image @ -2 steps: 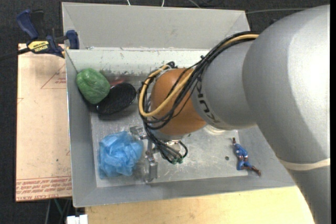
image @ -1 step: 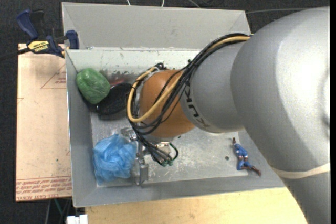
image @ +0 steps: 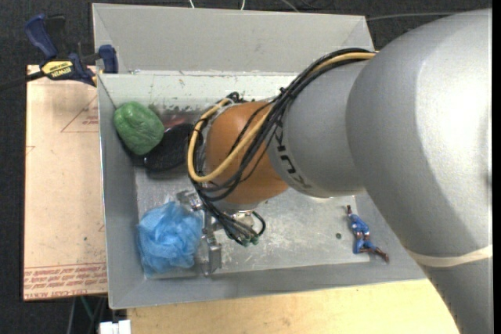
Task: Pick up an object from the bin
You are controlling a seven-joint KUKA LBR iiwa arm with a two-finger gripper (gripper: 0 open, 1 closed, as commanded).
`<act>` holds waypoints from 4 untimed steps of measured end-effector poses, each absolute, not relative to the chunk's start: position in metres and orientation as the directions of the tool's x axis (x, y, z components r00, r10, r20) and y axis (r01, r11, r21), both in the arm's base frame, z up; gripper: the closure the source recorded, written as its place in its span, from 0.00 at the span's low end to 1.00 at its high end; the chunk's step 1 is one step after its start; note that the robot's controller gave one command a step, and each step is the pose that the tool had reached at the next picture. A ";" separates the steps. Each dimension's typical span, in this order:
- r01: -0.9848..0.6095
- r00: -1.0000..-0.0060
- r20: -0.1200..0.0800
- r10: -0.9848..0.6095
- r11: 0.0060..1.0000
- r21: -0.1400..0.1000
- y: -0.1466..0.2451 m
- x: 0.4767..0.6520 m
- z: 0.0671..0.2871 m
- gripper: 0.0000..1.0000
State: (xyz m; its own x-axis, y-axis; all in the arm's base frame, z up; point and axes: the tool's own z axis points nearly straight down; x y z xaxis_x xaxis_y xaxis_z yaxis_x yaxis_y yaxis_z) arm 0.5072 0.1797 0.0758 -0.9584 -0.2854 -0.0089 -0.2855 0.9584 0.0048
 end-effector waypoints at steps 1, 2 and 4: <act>-0.440 -0.898 -0.012 -0.440 0.898 0.005 0.199 0.535 0.104 1.00; -0.440 -0.898 -0.012 -0.440 0.898 0.005 0.199 0.535 0.104 1.00; -0.476 -0.879 -0.016 -0.476 0.879 0.004 0.190 0.575 0.098 1.00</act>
Offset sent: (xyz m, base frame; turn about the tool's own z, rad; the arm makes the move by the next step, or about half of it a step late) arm 0.0000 0.0000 0.0000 0.0000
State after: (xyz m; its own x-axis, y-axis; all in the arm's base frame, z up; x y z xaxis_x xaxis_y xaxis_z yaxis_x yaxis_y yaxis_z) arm 0.5751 0.1904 0.0977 -0.8794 -0.4759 -0.0161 -0.4760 0.8794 0.0039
